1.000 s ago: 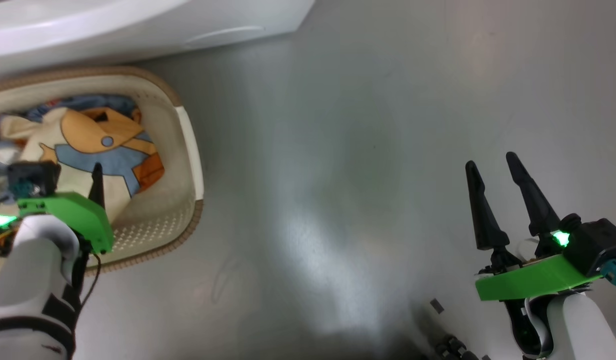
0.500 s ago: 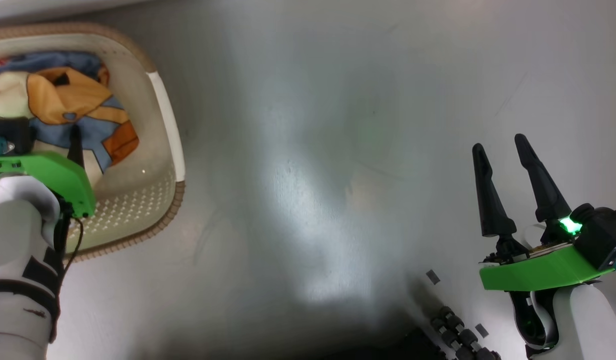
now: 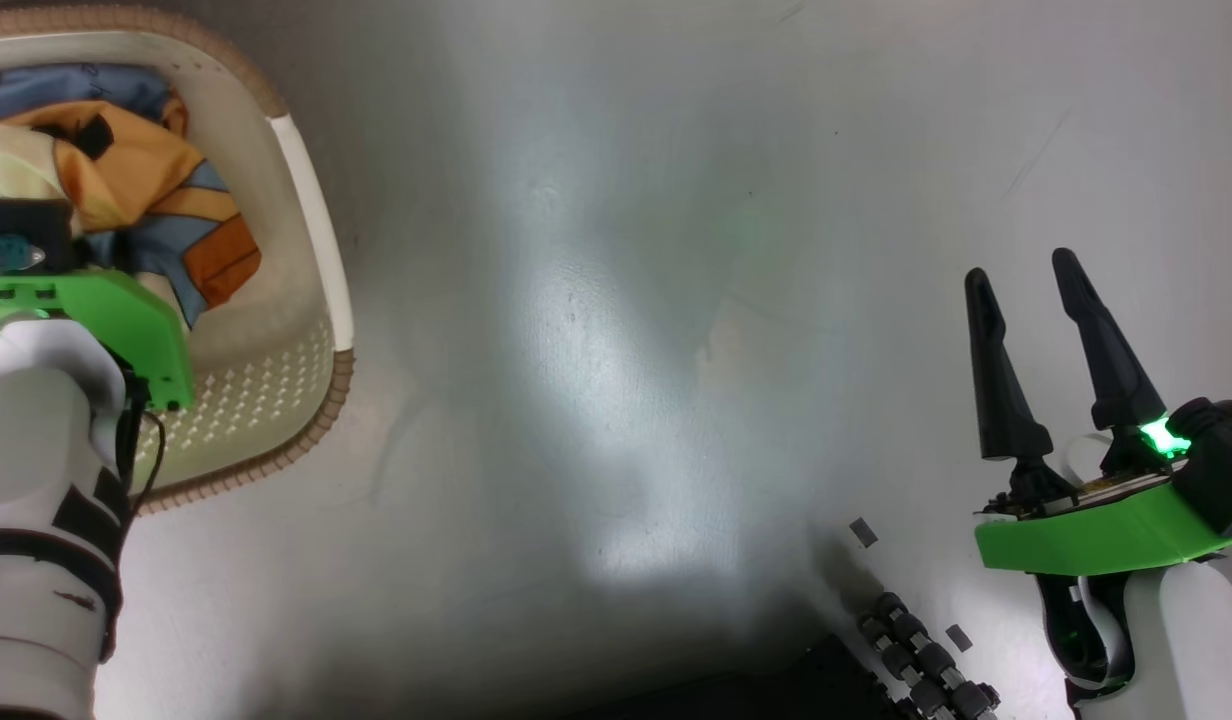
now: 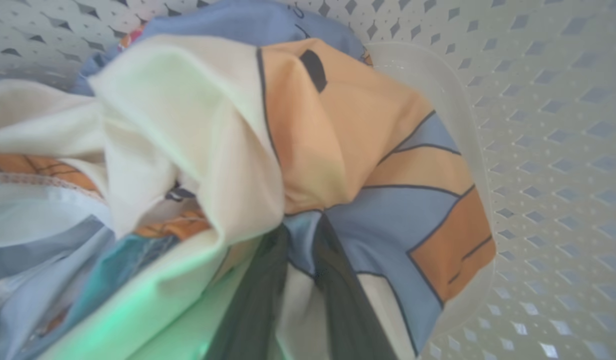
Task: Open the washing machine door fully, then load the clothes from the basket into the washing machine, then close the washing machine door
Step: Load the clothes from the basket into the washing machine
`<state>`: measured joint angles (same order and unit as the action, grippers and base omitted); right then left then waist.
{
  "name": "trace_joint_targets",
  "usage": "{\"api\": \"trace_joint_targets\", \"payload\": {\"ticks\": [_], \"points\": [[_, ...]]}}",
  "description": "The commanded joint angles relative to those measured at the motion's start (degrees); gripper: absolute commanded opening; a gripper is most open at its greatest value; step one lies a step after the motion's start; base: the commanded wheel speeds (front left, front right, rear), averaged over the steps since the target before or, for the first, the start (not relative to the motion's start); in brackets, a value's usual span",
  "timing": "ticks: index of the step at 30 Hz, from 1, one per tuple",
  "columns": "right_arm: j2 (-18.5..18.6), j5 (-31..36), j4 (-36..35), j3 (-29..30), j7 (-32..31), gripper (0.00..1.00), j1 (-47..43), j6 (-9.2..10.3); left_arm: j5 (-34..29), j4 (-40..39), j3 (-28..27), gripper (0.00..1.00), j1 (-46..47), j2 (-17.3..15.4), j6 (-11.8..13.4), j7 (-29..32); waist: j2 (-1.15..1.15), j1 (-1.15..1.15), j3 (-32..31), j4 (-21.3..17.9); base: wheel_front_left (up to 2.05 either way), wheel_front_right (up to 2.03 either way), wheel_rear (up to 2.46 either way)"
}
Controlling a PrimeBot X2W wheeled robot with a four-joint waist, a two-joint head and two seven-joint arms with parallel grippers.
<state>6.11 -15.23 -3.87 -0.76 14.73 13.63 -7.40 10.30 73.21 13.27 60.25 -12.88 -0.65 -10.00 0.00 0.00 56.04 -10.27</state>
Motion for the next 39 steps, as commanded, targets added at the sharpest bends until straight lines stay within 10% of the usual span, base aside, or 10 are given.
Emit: {"api": "trace_joint_targets", "payload": {"ticks": [1, 14, 39], "points": [[0.79, -0.96, -1.2, -0.64, 0.27, 1.0, -1.72, -0.09, -0.58, 0.07, -0.33, 0.0, -0.87, -1.97, 0.62, 0.14, 0.0, 0.0, -0.04, 0.15, 0.0, 0.0, 0.0], [0.48, -0.92, 1.36, -0.57, 0.27, 1.0, -1.39, -0.09, 2.89, -2.36, -2.25, 0.0, -8.12, 1.87, 2.82, -4.84, 0.0, 0.0, -9.49, 4.16, 0.0, 0.0, 0.0], [-0.11, -0.26, 8.0, -1.28, 0.27, 1.0, -13.94, -0.09, 5.14, -43.88, -12.31, 0.0, -48.05, 9.8, 5.23, -4.99, 0.0, 0.0, -45.33, 13.46, 0.0, 0.0, 0.0]]}}
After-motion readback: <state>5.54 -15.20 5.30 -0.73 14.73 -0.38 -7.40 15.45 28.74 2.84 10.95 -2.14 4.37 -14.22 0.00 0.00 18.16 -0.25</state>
